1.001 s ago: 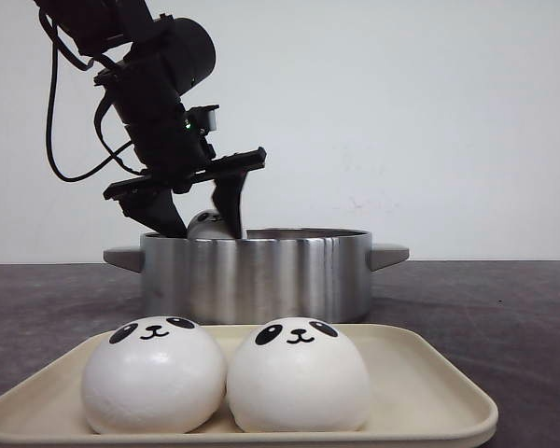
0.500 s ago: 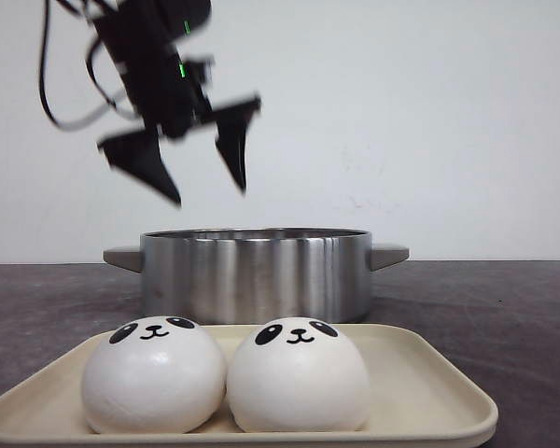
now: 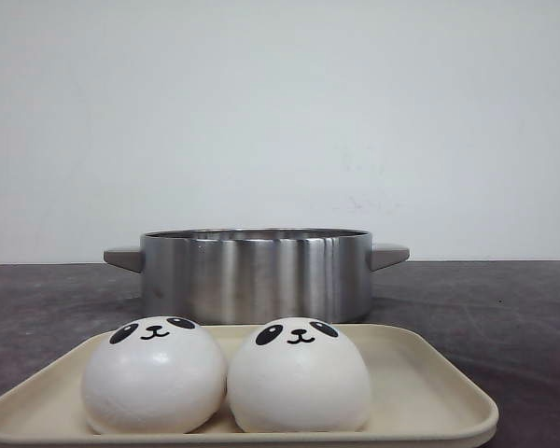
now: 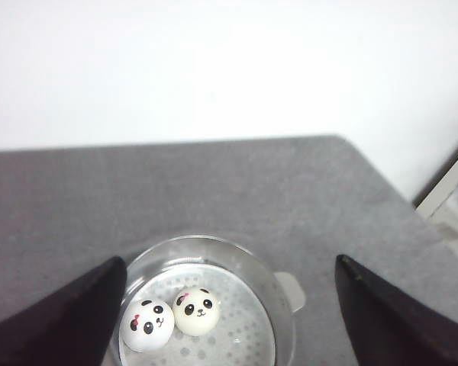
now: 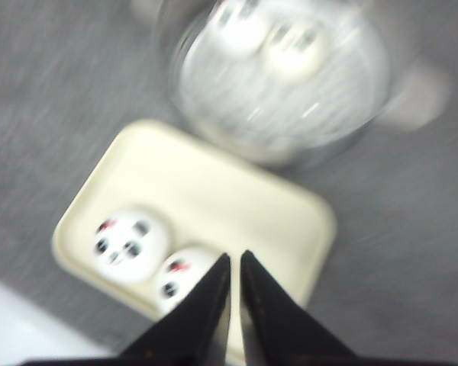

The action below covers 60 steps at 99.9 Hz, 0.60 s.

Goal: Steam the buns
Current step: 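Lower the right gripper onto the nearer bun on its side and grasp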

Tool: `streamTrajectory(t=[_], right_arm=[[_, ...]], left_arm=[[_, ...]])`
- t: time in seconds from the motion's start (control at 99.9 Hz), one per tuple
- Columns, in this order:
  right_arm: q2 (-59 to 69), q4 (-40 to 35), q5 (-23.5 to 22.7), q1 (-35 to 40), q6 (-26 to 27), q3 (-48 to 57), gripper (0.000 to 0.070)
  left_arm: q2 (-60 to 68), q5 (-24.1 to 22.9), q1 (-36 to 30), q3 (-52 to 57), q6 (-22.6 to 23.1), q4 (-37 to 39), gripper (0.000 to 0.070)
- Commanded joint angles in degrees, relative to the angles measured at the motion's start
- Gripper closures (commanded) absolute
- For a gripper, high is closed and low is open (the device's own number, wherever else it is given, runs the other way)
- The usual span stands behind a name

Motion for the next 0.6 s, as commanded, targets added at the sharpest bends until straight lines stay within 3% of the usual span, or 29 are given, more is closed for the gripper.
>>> streamTrajectory(t=[0.0,0.03,0.09,0.12,0.28,0.38,0.53,0.59], right_arm=[[1.31,5.99,-3.32,0.61,5.84,-4.02,0.0606],[1.55,7.89,-4.90,0.61,6.88,-5.68,0.0485],[2.45,10.19,-7.30,0.61,7.96,-7.76,0.0170],[2.97,10.58,-7.96,0.61,8.57,-8.31,0.0083],[7.26,8.87,-9.16,-0.13,8.70,-8.61,0.0092],[10.95,7.74,-12.96,-1.51,8.57,-8.61,0.0125],[15.82,9.42,-15.26,-2.64,7.58,-8.61,0.0127],[17.44,10.32,-15.87,-3.10,7.52,-8.61,0.0157]], left_arm=[[-1.55,0.07,-0.28,0.96,0.90,-0.98,0.0188],[-2.80,0.04,-0.28,0.96,0.92,-1.68,0.0188],[-4.94,-0.02,-0.28,0.96,0.98,-3.04,0.0188],[-5.86,-0.04,-0.28,0.96,1.11,-3.69,0.0188],[-8.79,-0.17,-0.28,0.96,1.86,-5.51,0.0188],[-9.09,-0.17,-0.28,0.96,1.84,-5.90,0.0188],[-8.96,-0.15,-0.28,0.96,1.81,-6.49,0.0188],[-8.79,-0.15,-0.28,0.96,1.81,-6.84,0.0188]])
